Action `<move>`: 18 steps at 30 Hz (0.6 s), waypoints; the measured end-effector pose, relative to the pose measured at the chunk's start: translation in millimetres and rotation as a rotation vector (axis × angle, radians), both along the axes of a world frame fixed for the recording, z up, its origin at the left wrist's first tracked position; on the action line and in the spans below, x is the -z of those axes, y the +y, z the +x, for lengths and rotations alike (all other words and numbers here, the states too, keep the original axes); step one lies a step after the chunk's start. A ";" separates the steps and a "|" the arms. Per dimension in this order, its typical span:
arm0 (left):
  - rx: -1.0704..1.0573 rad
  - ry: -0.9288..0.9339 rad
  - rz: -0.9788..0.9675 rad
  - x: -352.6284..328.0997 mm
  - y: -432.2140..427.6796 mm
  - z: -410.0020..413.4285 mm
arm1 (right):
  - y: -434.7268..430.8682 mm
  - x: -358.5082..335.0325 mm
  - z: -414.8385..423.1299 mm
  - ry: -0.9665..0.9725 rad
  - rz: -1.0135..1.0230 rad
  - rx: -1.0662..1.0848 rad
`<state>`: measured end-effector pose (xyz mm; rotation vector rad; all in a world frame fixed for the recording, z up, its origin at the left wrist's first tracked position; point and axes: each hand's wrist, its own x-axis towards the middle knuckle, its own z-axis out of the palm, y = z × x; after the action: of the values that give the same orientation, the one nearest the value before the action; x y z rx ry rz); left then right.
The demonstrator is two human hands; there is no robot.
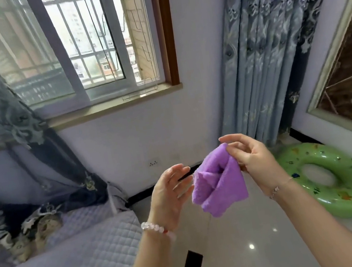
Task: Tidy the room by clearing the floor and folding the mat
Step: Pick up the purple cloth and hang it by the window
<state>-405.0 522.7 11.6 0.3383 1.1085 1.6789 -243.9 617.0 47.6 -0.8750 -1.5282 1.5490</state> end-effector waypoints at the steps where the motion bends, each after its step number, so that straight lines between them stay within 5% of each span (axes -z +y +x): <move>1: 0.008 0.015 0.003 -4.0 16.4 -10.2 | 16.8 -2.9 -10.4 0.016 0.007 0.007; 12: -0.079 0.315 0.053 -29.9 163.4 -110.6 | 193.8 -21.7 -135.4 0.016 0.065 -0.150; 18: -0.109 0.823 0.076 -44.0 259.6 -178.3 | 304.7 -51.6 -211.7 0.134 0.066 -0.299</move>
<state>-583.3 782.3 55.5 1.0999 1.6713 1.7135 -455.5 921.7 99.1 -0.5109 -1.6573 1.7189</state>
